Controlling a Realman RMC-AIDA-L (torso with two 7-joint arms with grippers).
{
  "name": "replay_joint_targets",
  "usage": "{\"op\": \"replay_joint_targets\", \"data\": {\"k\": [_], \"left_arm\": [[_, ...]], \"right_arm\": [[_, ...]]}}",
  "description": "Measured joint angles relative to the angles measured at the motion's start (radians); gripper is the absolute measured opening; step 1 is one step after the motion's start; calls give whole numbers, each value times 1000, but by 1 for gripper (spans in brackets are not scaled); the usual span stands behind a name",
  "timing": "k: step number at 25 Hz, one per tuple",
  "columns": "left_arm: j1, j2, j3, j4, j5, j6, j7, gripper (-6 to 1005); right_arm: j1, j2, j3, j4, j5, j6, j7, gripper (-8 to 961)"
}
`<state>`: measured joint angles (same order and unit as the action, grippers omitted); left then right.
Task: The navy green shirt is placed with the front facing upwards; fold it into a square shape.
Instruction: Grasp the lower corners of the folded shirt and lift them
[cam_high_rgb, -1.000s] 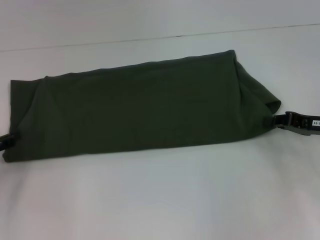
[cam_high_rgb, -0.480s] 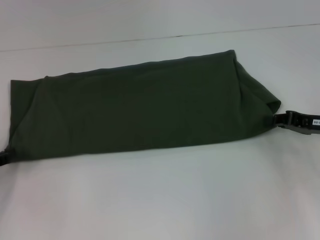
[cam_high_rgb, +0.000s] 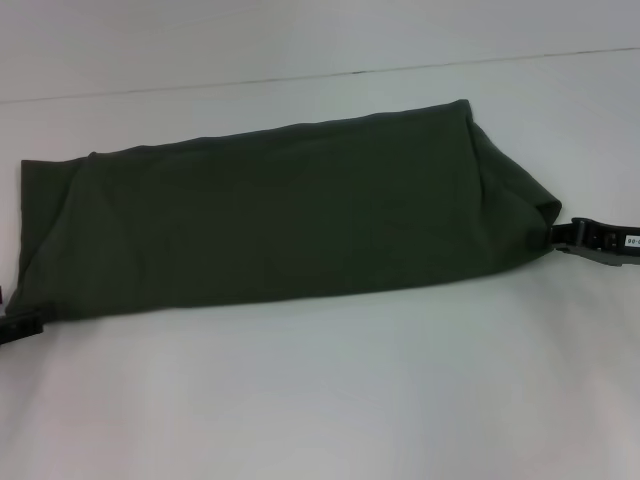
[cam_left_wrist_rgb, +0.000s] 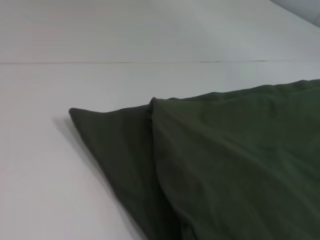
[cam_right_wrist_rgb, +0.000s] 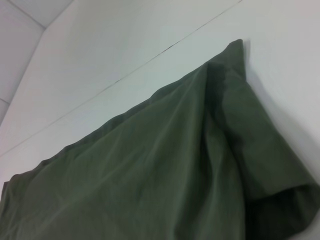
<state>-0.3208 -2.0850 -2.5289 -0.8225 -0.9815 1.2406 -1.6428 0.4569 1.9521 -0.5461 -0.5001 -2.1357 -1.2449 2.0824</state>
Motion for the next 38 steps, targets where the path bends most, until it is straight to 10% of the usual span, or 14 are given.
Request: {"op": "replay_joint_targets", "data": {"k": [10,29,38], "left_arm": [[-7,-4,20,3,28,-8,-2,901],[-24,7,9,26,29,1,5,36],[-12,19,3,19,31,49,7,36]], "right_arm": [[3,-3,0,0,1,9,1,12],[-2,-3,5,-2,2,9,-3,12],[-5,-2,5,-1,2,2,-12,13]]}}
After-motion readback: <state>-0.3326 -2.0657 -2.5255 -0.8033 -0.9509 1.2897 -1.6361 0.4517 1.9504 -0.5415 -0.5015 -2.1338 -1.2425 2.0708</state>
